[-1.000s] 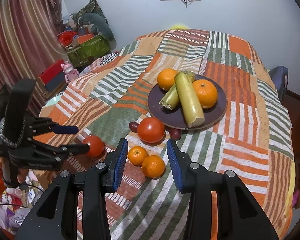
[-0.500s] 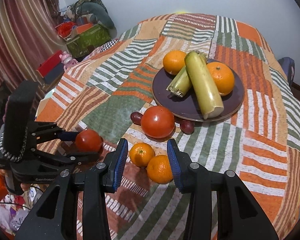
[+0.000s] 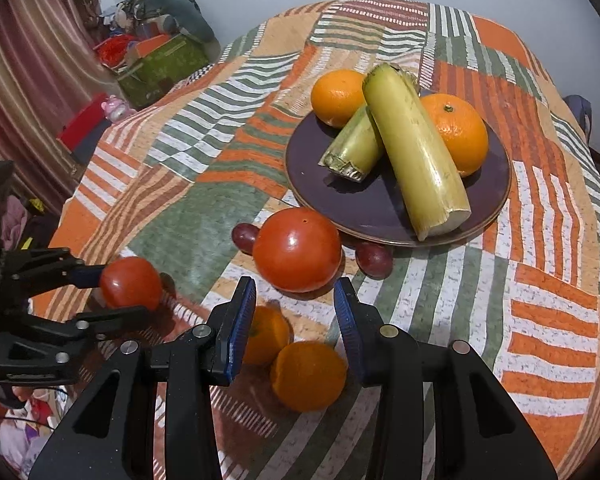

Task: Organize fruits
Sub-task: 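Grasp a red tomato with the left tool while the right tool grasps the other tomato, then lower the left tool's tomato beside the orange while the right tool sets its tomato on the plate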

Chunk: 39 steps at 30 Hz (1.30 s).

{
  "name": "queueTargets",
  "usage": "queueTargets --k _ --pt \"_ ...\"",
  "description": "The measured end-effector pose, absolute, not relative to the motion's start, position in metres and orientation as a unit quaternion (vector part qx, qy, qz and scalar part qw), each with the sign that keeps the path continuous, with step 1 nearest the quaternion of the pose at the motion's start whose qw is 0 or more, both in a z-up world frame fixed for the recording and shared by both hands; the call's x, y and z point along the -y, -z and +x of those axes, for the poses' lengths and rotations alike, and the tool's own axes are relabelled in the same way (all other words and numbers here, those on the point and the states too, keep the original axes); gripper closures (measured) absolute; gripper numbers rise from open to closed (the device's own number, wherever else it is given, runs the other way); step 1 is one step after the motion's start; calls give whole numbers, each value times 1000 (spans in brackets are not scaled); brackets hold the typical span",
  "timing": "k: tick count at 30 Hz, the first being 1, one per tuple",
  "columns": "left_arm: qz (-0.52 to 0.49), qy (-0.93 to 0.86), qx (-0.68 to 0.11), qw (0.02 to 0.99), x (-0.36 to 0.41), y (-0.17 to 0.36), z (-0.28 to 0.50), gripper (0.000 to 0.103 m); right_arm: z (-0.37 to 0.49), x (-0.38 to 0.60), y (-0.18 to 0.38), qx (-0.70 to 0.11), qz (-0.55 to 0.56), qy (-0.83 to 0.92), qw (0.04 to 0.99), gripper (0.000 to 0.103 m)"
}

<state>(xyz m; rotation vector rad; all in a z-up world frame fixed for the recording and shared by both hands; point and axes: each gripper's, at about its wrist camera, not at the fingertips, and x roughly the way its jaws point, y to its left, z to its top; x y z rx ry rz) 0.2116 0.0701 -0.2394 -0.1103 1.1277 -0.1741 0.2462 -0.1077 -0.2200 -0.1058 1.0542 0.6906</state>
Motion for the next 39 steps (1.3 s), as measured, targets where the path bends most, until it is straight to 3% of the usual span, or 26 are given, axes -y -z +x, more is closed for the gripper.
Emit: queueTargets --k 13,26,39 --pt "-59 73 -529 843 -81 241 219 56 264 97 232 -508 -35 -322 798 52" --pt "-65 65 -531 842 -86 241 226 56 260 94 227 -490 -44 -336 803 54" --pt "-52 60 -506 859 -80 217 244 56 250 129 171 -428 -28 -340 837 54"
